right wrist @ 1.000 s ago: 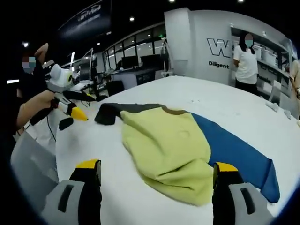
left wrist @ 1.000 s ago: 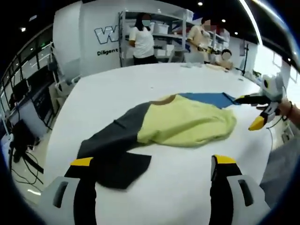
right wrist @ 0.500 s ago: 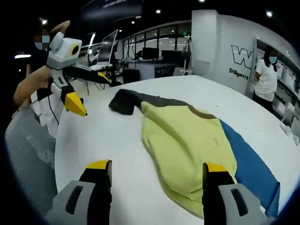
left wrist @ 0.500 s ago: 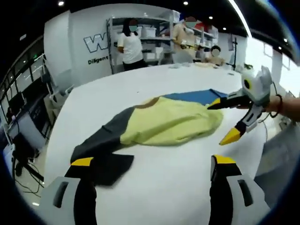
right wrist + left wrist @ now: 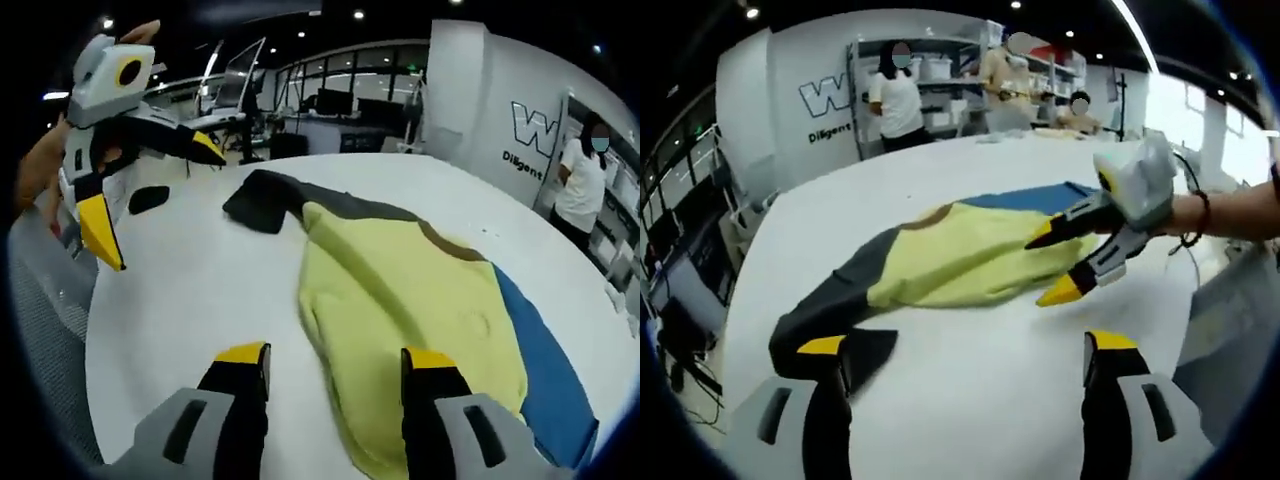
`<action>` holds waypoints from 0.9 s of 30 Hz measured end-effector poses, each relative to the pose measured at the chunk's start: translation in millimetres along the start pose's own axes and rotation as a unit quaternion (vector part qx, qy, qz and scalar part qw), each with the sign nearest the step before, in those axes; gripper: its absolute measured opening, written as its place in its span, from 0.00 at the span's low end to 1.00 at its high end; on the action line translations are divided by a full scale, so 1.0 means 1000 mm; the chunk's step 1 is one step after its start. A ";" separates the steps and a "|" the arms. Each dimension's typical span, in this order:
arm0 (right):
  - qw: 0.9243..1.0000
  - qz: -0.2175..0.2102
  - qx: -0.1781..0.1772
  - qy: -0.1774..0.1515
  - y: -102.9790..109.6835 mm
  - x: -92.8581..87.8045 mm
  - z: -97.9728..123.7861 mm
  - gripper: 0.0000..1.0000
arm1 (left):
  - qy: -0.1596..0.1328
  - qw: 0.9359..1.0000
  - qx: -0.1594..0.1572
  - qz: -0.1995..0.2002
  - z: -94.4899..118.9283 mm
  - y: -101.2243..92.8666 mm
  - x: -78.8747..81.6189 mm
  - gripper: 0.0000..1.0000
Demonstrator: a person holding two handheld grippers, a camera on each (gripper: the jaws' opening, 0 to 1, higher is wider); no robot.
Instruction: Fold the garment on the visible template until the final outline fits inside the template.
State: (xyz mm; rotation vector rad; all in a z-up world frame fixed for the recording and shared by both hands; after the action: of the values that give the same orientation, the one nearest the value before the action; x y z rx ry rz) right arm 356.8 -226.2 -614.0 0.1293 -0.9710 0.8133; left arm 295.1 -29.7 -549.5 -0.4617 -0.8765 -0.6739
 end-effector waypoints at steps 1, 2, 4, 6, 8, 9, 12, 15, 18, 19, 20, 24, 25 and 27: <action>1.000 0.013 0.002 0.009 0.000 -0.002 -0.003 0.37 | -0.004 1.000 -0.001 -0.001 -0.001 0.000 0.000 0.91; 1.000 0.014 -0.003 0.009 0.000 -0.002 -0.004 0.34 | -0.005 1.000 -0.002 0.000 -0.001 0.001 0.000 0.92; 1.000 0.012 -0.003 0.011 -0.001 -0.002 -0.007 0.29 | -0.001 1.000 -0.003 0.000 -0.001 0.001 -0.001 0.91; 1.000 0.015 -0.002 0.015 -0.002 -0.002 -0.008 0.28 | 0.000 1.000 -0.001 -0.001 -0.001 0.001 -0.003 0.90; 1.000 0.023 -0.001 0.016 -0.002 -0.001 -0.009 0.26 | -0.001 1.000 0.000 -0.001 -0.002 0.001 -0.004 0.89; 0.999 0.033 0.000 0.021 -0.003 -0.002 -0.011 0.25 | -0.001 1.000 -0.001 0.002 -0.002 0.001 -0.005 0.89; 0.998 0.049 -0.003 0.025 -0.004 -0.003 -0.013 0.20 | -0.002 1.000 -0.003 0.005 -0.004 0.000 -0.006 0.87; 0.998 0.063 -0.008 0.026 -0.007 -0.002 -0.013 0.12 | -0.001 1.000 0.000 0.007 -0.004 0.001 -0.007 0.87; 0.997 0.069 -0.001 0.027 -0.006 0.001 -0.012 0.00 | -0.001 1.000 0.002 0.009 -0.004 0.003 -0.009 0.87; 0.997 0.073 0.001 0.026 -0.006 0.003 -0.012 0.00 | 0.000 1.000 0.003 0.010 -0.004 0.003 -0.009 0.87; 0.997 0.067 0.004 0.030 -0.007 0.005 -0.012 0.00 | 0.001 1.000 0.003 0.010 -0.004 0.003 -0.010 0.86; 0.998 0.025 0.037 0.038 -0.009 0.016 -0.010 0.00 | 0.003 1.000 -0.002 0.012 -0.006 0.001 -0.010 0.85; 0.998 0.024 0.036 0.036 -0.011 0.020 -0.009 0.00 | 0.003 1.000 -0.003 0.010 -0.006 0.001 -0.009 0.85; 0.998 0.026 0.038 0.032 -0.016 0.028 -0.006 0.00 | 0.004 1.000 -0.006 0.007 -0.008 0.000 -0.009 0.85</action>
State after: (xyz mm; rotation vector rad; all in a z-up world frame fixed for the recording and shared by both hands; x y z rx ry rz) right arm 380.1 -219.0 -591.7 0.1434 -0.8859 0.8974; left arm 294.8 -31.5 -561.4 -0.4752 -0.8606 -0.6676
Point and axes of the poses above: the point that each gripper's makers call its tool centre point, and the gripper's own axes: z roughly backward along the fingers, y roughly to its left, x roughly out of its top, the point moved 8 cm from there along z, roughly backward along the fingers, and after that the axes turned 14 degrees about -x, right-handed, at the moved point
